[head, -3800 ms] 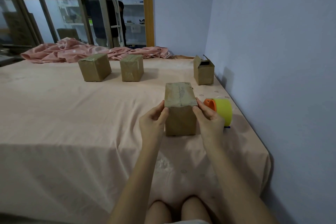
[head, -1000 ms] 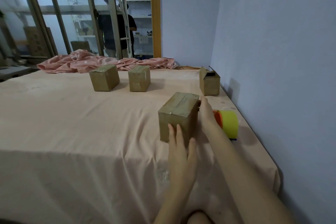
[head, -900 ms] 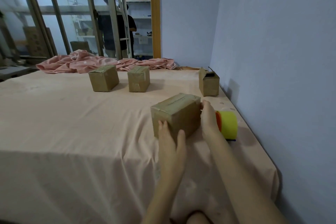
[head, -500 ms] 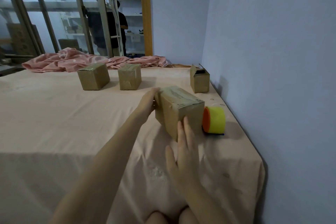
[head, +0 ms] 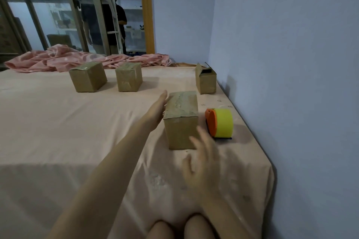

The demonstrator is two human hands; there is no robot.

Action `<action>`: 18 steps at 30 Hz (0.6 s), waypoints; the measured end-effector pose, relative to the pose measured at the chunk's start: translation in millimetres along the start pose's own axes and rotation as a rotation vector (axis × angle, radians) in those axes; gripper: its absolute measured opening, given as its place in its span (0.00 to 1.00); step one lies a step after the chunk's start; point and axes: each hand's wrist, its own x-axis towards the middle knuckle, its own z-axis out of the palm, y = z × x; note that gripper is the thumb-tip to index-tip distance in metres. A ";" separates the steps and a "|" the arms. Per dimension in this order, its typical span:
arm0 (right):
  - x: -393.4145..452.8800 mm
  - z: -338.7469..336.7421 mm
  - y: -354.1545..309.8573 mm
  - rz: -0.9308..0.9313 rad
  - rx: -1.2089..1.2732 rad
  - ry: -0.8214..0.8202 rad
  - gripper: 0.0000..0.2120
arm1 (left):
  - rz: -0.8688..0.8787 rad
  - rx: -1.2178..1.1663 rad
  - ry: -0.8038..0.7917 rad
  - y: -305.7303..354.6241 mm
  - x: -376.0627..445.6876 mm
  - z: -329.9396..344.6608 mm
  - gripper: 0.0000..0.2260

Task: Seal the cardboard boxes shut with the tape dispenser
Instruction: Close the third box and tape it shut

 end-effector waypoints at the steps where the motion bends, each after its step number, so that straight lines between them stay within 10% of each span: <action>1: 3.8 -4.9 8.8 0.048 0.011 0.109 0.21 | 0.007 -0.024 0.068 1.2 -2.9 -2.6 0.27; 4: 23.7 -20.0 44.3 0.334 0.054 0.257 0.29 | 0.082 -0.038 0.218 -0.9 -27.6 -12.8 0.28; 8: 45.3 -36.0 86.0 0.683 0.328 -0.059 0.32 | 0.207 0.067 0.093 -19.1 -82.4 -10.9 0.41; 18: 58.5 -30.7 105.0 0.567 0.254 -0.451 0.14 | 0.301 0.252 0.165 -54.4 -85.4 30.2 0.36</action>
